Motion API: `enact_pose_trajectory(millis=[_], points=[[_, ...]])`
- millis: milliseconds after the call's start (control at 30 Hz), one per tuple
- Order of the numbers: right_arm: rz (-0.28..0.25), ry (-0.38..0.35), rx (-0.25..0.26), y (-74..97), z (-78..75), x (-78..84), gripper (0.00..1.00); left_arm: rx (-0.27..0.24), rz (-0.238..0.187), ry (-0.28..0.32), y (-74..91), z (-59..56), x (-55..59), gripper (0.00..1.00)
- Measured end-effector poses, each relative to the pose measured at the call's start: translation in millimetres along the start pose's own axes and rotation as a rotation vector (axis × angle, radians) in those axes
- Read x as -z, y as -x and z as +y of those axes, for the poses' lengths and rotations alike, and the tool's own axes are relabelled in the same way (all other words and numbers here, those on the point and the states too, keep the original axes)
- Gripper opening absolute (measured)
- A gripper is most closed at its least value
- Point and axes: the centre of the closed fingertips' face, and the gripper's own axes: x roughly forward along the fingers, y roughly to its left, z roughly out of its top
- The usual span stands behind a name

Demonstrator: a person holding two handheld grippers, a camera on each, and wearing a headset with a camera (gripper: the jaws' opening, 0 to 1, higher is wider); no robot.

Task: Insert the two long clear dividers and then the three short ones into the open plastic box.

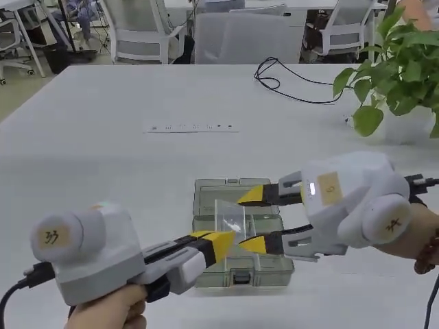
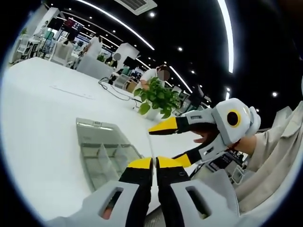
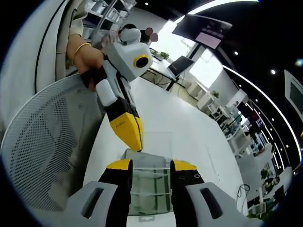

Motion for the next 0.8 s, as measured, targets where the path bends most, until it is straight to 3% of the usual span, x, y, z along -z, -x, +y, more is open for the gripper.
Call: enact_pose_trajectory(millis=[267, 433, 533, 600, 800], points=[[-0.003, -0.016, 0.030, -0.5, -4.6, -2.3, 0.32, -0.018, -0.013, 0.061, 0.9, 1.1, -4.6, 0.00], [-0.004, -0.030, 0.045, -0.9, -5.2, -2.9, 0.33, -0.026, -0.009, 0.058, 1.9, 2.0, -5.6, 0.00], [-0.009, -0.038, 0.055, -0.3, -6.4, -3.4, 0.32, -0.056, 0.017, -0.014, 3.6, 7.1, -3.2, 0.00], [-0.013, -0.076, 0.052, -0.2, -5.8, -1.8, 0.33, -0.080, 0.059, -0.070, 4.9, 10.6, 3.3, 0.00], [-0.050, -0.180, 0.023, 1.5, -2.0, -3.8, 0.32, -0.105, 0.112, -0.218, 9.3, 17.4, 12.0, 0.00]])
